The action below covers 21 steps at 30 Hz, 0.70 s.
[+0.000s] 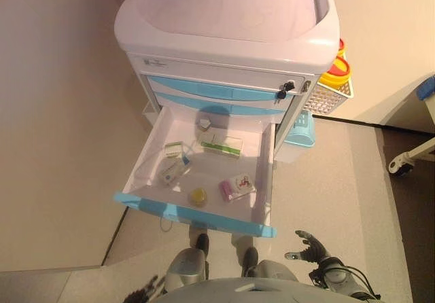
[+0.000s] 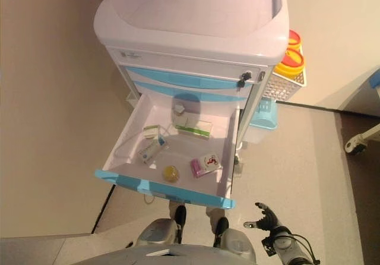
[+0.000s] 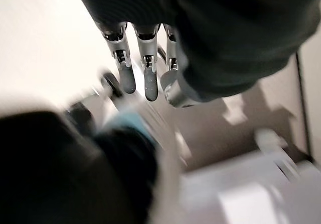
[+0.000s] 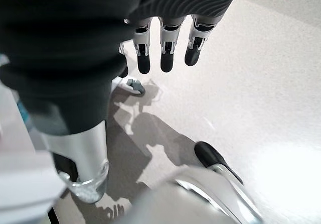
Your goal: Open the drawer and pick up the medicine
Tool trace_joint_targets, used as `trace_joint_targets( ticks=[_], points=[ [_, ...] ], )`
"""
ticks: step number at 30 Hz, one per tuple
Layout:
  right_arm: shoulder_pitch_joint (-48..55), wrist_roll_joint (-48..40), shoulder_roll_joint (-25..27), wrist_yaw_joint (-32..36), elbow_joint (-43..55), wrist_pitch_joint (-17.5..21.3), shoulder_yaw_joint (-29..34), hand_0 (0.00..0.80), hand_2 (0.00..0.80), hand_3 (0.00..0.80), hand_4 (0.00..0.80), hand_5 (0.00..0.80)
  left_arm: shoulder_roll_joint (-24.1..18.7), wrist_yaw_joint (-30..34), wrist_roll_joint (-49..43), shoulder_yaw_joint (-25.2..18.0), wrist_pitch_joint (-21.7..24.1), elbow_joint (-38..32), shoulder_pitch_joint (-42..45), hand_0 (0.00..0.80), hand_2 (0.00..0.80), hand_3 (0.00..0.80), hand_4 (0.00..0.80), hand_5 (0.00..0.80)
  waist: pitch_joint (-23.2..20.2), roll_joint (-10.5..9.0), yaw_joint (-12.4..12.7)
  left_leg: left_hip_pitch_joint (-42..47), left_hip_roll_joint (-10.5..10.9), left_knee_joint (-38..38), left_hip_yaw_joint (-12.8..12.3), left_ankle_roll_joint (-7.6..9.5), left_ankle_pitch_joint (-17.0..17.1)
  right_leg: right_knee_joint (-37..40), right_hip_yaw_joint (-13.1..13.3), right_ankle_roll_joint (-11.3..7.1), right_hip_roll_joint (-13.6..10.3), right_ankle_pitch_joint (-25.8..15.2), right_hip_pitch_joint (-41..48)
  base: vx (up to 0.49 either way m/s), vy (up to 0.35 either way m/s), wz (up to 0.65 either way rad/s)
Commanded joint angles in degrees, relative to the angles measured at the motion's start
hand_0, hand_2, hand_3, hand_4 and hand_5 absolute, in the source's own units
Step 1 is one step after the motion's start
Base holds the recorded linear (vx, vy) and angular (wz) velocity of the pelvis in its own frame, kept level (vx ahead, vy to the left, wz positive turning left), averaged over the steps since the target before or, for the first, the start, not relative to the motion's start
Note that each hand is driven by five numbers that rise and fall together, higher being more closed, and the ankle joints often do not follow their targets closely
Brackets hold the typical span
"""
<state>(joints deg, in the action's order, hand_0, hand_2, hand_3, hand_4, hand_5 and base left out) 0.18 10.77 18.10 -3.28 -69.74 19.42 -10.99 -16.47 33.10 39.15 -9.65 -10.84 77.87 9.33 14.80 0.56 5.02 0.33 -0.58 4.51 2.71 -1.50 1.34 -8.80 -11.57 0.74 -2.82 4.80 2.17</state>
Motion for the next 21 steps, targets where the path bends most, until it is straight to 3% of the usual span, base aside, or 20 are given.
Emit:
trace_joint_targets(
  ticks=[1, 2, 6, 11, 14, 18, 21],
  points=[
    [-2.33, 1.61, 0.29, -1.63, 0.44, 0.78, 1.0, 0.0, 0.0, 0.0, 0.0, 0.0, -0.01, -2.62, -3.55, 2.47, 5.93, -0.83, -1.43, 0.769, 0.769, 0.769, 0.769, 0.769, -0.38, -1.73, 0.1, -1.89, 2.11, 3.32, 0.3, -0.71, -2.46, 2.69, -0.26, -0.93, 0.2, 0.09, 3.57, -0.019, 0.032, 0.14],
    [-2.3, 1.84, 0.31, -1.77, 0.31, 0.35, 0.77, 0.0, 0.0, 0.0, 0.0, 0.0, 0.17, -3.97, -4.62, 3.23, 7.53, -1.22, -1.89, 0.0, 0.0, 0.0, 0.0, 0.0, -0.73, -1.7, 0.01, -1.53, 2.23, 2.7, 0.49, -0.69, -2.36, 2.91, -0.29, -1.06, 0.15, -0.02, 3.49, -0.012, 0.024, 0.09],
    [-2.25, 1.56, 0.21, -2.94, 0.13, -1.29, -0.38, 0.0, 0.0, 0.0, 0.0, 0.0, 0.1, -9.83, -8.66, 6.1, 13.27, -2.52, -4.08, 0.0, 0.0, 0.0, 0.0, 0.0, -1.73, -1.85, -0.6, -0.3, 2.55, 0.9, 0.73, -0.4, -2.18, 3.46, 0.04, -1.29, 0.32, -0.48, 3.06, -0.003, 0.003, 0.01],
    [-2.81, -3.02, 0.3, -8.28, -0.63, -5.27, -0.32, 0.0, 0.0, 0.0, 0.0, 0.0, -0.15, -18.38, -21.76, 12.8, 19.71, -4.05, -7.54, 0.0, 0.0, 0.0, 0.0, 0.0, -3.27, -2.09, -1.83, 1.38, 2.97, -1.16, 0.32, 0.37, -2.43, 5.27, 1.67, -1.96, 0.54, -1.87, 3.05, 0.001, 0.01, -0.05],
    [-3.16, -7.01, 0.55, -11.58, -0.94, -7.38, 2.31, 0.0, 0.0, 0.0, 0.0, 0.0, 0.38, -20.48, -24.28, 15.57, 20.18, -4.98, -8.63, 0.0, 0.0, 0.0, 0.0, 0.0, -4.21, -2.33, -2.63, 2.5, 3.09, -2.12, -0.62, 1.01, -2.91, 6.38, 2.89, -2.45, 0.63, -2.77, 3.2, 0.014, 0.005, -0.2],
    [-4.3, -10.26, 1.93, -17.66, 1.57, -4.43, 5.37, 0.0, 0.0, 0.0, 0.0, 0.0, 0.17, -22.44, -28.39, 19.31, 20.32, -5.22, -9.55, 0.0, 0.0, 0.0, 0.0, 0.0, -4.95, -2.86, -3.5, 3.9, 3.21, -3.24, -1.89, 1.81, -3.48, 7.39, 4.68, -3.08, 0.76, -3.95, 3.41, 0.015, -0.003, -0.25],
    [-5.35, -11.63, 3.88, -22.35, 13.15, -5.47, 7.21, 0.0, 0.0, 0.0, 0.0, 0.0, 0.33, -22.79, -26.9, 20.99, 20.38, -6.71, -9.34, 0.0, 0.0, 0.0, 0.0, 0.0, -5.44, -3.25, -4.57, 5.25, 3.11, -4.9, -3.12, 2.34, -3.84, 8.39, 6.38, -3.57, 0.8, -5.0, 3.46, 0.001, 0.005, -0.23]
  ],
)
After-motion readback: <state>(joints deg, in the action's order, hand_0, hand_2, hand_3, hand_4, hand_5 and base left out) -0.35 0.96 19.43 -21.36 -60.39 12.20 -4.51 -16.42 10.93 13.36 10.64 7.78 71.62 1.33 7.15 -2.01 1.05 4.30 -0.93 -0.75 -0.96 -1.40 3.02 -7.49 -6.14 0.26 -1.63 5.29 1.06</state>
